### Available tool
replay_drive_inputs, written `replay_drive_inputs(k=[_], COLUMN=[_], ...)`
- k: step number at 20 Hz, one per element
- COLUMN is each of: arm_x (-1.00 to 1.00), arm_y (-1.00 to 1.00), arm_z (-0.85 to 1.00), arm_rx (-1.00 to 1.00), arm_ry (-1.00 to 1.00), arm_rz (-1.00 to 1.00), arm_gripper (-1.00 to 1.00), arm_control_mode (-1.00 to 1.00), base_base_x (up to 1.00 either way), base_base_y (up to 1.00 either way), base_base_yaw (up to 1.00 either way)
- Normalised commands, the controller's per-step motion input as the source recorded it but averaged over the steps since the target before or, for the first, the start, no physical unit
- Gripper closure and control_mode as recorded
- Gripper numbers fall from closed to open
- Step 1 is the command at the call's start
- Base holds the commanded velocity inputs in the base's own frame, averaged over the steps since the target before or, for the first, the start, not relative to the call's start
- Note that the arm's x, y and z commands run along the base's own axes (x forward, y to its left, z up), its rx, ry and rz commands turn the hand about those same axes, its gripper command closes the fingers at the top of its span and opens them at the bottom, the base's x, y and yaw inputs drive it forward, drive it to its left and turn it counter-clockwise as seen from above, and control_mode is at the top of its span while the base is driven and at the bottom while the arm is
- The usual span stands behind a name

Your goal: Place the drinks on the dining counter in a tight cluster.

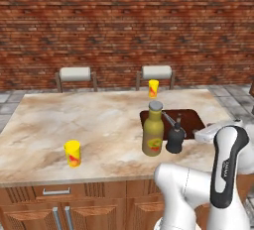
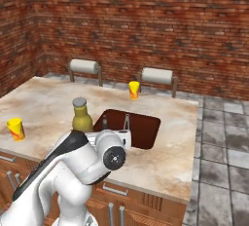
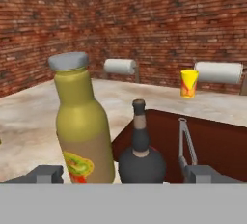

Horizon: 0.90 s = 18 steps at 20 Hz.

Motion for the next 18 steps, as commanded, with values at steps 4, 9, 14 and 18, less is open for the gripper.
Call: replay_drive_inputs(k=[4,9,14,18], arm_x=[-0.31,-0.37,-0.41,-0.36], arm_y=[0.00,0.00,0.00,0.00], arm_z=[0.40,0.40,0.23,0.15], arm_rx=[0.00,0.00,0.00,0.00], arm_ry=[0.14,0.11,0.01,0.00], arm_rz=[0.00,0.00,0.00,0.00], arm_gripper=[-1.00,-1.00,-1.00,-1.00], arm_control_mode=[-1.00,-1.00,-1.00,-1.00], base_base_x=[0.00,0.00,0.00,0.00], base_base_y=[0.00,0.00,0.00,0.00], base_base_yaw=[0.00,0.00,0.00,0.00])
